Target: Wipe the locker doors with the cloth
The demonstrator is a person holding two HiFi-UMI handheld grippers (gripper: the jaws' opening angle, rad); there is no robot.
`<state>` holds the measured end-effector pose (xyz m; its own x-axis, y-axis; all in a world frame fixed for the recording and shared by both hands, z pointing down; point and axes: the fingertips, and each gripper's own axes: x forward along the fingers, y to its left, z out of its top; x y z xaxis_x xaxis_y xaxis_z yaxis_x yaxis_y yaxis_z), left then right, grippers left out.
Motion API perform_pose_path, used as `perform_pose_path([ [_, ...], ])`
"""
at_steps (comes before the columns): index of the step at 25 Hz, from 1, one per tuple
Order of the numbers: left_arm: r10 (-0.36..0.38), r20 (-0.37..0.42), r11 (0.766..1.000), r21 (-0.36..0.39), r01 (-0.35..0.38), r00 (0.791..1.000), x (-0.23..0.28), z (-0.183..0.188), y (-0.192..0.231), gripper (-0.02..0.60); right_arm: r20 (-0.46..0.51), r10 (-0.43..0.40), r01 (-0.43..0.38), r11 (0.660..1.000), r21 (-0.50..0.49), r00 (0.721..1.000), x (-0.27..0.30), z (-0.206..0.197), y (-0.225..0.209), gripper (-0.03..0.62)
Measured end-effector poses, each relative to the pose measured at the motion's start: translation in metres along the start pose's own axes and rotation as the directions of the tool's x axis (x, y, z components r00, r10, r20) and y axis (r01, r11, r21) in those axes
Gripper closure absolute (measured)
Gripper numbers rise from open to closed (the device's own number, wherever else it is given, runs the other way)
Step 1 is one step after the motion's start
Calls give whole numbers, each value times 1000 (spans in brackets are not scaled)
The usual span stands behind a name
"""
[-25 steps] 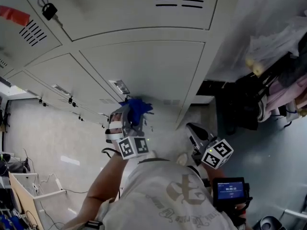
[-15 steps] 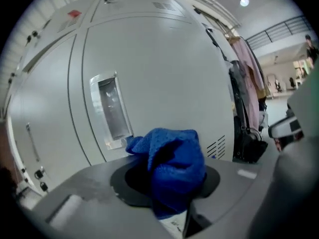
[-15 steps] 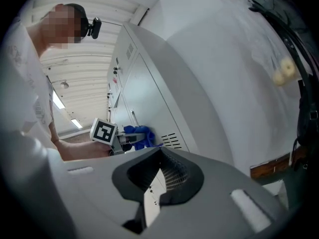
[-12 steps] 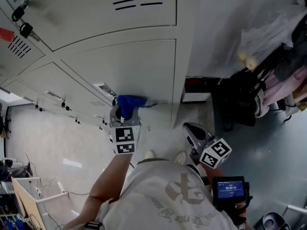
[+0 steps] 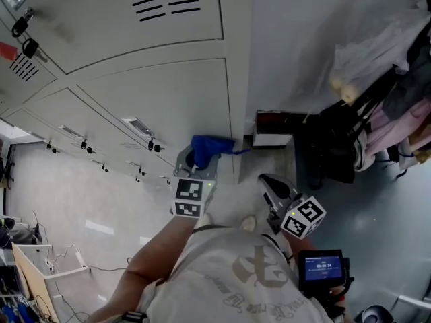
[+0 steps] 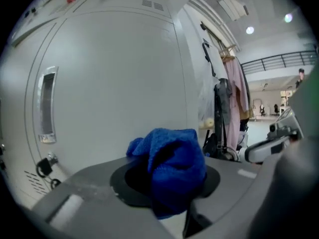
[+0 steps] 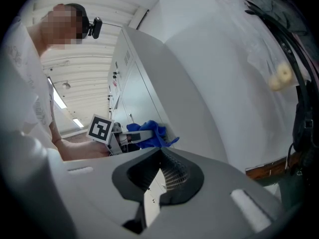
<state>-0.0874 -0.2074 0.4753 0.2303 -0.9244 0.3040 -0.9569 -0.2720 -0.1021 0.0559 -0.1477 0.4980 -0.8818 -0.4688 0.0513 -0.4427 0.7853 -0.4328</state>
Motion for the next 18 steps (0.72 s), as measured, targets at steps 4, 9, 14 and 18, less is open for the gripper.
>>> perform_pose_path([
  [4, -77, 43, 994, -78, 81, 996, 12, 11, -30, 442, -11, 9, -9, 1000, 11, 1000, -7, -1, -7, 591],
  [9, -105, 119, 968, -216, 129, 987, 11, 32, -40, 442, -13, 17, -17, 999, 29, 1000, -12, -2, -11, 591],
  [14, -74, 159, 950, -288, 118, 984, 3, 45, -29, 445, -11, 24, -24, 999, 32, 1000, -15, 1, -11, 591],
  [18, -9, 160, 964, -259, 51, 987, -11, 49, -1, 445, 6, 7, -7, 1000, 21, 1000, -13, 8, -15, 591],
])
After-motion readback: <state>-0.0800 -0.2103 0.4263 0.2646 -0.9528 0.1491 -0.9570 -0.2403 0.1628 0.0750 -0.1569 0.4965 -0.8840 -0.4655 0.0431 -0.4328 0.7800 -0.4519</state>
